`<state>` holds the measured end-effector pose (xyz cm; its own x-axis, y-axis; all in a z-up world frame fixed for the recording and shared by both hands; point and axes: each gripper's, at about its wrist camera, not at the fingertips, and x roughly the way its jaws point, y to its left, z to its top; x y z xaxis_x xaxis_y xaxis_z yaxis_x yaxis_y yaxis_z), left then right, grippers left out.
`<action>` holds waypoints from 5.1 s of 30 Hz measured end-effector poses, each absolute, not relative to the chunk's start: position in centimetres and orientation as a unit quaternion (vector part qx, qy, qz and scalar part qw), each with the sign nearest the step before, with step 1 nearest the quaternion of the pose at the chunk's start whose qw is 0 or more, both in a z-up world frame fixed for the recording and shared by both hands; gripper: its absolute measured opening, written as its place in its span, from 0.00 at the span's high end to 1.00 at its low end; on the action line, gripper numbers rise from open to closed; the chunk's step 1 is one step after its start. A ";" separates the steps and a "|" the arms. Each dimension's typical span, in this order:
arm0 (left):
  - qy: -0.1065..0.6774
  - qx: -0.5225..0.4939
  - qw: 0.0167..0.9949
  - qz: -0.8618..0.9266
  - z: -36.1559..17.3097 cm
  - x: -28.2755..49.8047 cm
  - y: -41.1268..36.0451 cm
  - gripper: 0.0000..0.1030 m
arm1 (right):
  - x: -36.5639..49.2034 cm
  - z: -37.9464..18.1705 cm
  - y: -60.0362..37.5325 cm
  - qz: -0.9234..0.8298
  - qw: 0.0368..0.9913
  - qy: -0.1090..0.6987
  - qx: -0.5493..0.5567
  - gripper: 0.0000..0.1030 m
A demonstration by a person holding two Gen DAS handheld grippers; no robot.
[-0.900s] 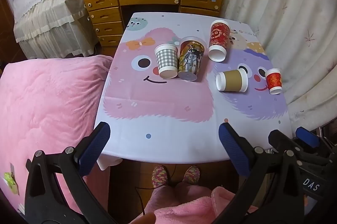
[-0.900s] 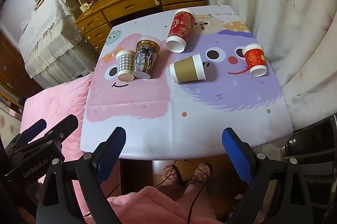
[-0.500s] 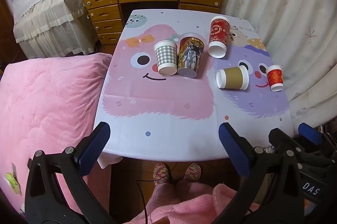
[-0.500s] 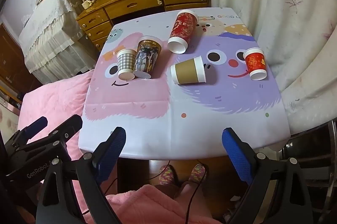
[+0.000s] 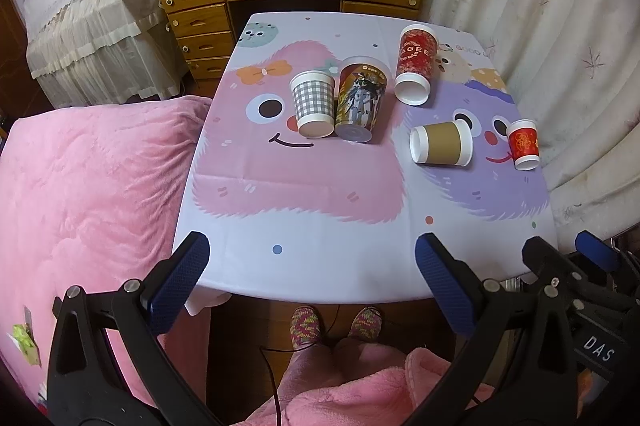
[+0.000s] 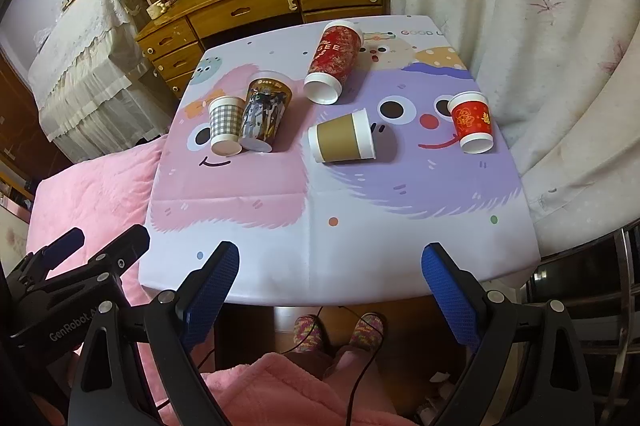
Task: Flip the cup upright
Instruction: 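Move the left tool toward the grey-checkered cup lying on its side, then close the left gripper around the grey-checkered cup's body, then lift the grey-checkered cup with the left gripper toward the right tool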
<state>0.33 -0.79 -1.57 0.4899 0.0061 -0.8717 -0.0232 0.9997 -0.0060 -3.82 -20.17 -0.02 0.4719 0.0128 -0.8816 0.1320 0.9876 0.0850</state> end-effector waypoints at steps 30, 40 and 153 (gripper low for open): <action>0.475 -0.049 0.878 0.032 1.9 -0.7 -3.4 0.03 | -3.0 1.0 -22.9 0.054 0.889 0.447 0.088 0.09; 0.476 -0.110 0.866 0.107 2.1 -3.3 1.8 0.03 | -0.9 1.7 -21.1 0.124 0.885 0.436 0.103 0.09; 0.646 -0.123 0.738 -0.149 -16.6 9.4 -7.2 0.20 | -0.2 -11.9 -33.0 -0.054 0.718 0.634 0.282 0.09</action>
<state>9.37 -7.21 -16.61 0.1200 -0.3794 -0.9174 0.0613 0.9252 -0.3746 -0.19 -32.95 -11.93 0.1902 0.2800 -0.9410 0.4343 0.8356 0.3365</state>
